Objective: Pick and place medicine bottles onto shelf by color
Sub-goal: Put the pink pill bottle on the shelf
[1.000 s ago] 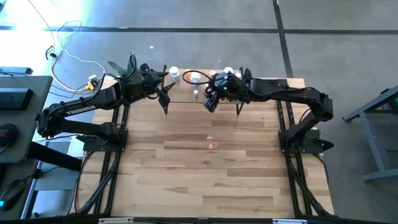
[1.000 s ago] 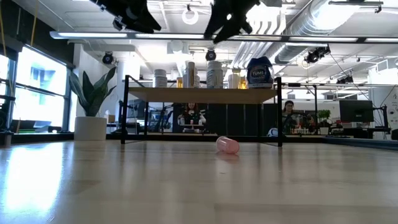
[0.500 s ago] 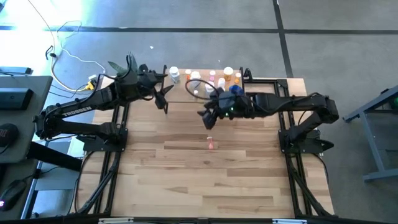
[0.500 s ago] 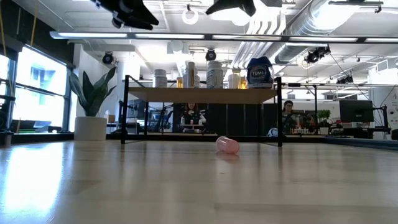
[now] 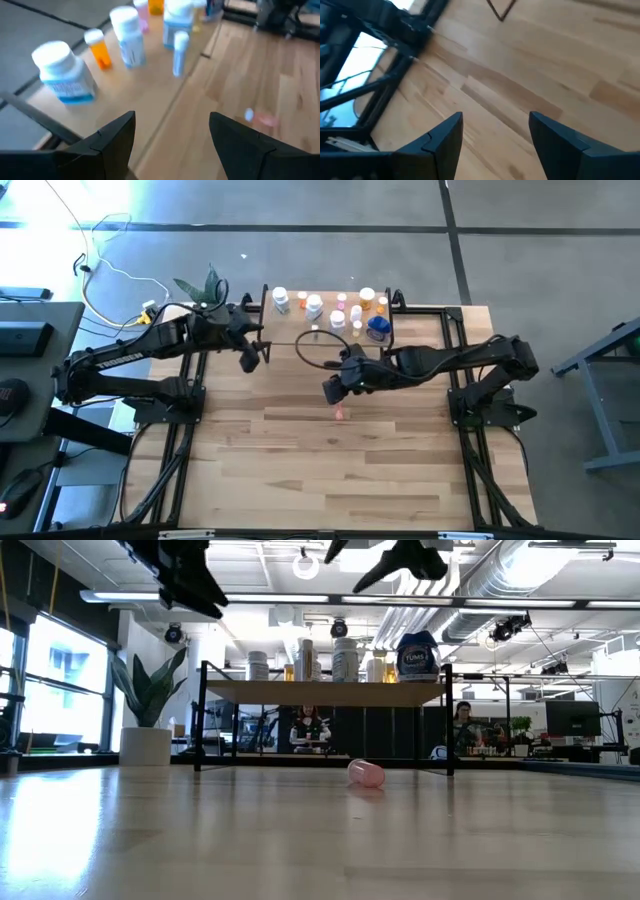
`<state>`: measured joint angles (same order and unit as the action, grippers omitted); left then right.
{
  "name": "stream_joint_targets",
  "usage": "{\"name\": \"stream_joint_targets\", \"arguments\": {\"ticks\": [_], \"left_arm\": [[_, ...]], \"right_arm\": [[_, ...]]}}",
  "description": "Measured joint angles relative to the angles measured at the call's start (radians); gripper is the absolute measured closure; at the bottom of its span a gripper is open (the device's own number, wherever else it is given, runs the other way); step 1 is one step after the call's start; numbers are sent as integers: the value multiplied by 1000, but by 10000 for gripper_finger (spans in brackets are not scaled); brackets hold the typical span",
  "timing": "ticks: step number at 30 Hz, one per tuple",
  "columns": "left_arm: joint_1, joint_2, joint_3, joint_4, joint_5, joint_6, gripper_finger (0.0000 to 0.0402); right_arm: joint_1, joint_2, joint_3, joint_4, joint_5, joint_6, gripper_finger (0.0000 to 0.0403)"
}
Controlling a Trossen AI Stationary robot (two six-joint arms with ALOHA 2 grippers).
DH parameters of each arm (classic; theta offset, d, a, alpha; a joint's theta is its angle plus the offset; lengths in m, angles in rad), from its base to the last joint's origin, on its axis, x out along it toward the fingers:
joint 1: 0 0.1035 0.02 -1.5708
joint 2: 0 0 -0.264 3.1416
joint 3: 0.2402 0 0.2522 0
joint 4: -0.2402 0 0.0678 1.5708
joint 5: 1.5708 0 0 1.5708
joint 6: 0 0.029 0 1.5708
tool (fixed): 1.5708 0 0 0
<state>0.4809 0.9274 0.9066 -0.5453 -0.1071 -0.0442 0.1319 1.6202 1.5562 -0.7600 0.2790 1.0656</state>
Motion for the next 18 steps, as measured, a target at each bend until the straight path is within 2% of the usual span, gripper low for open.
{"name": "stream_joint_targets", "arguments": {"ticks": [5,18], "left_arm": [[-69,-43,0,-93,21,-62,158],[-284,-90,0,-235,14,-253,158]], "right_arm": [[1,37,0,-17,-53,39,185],[2,131,-1,-62,-48,192,185]]}}
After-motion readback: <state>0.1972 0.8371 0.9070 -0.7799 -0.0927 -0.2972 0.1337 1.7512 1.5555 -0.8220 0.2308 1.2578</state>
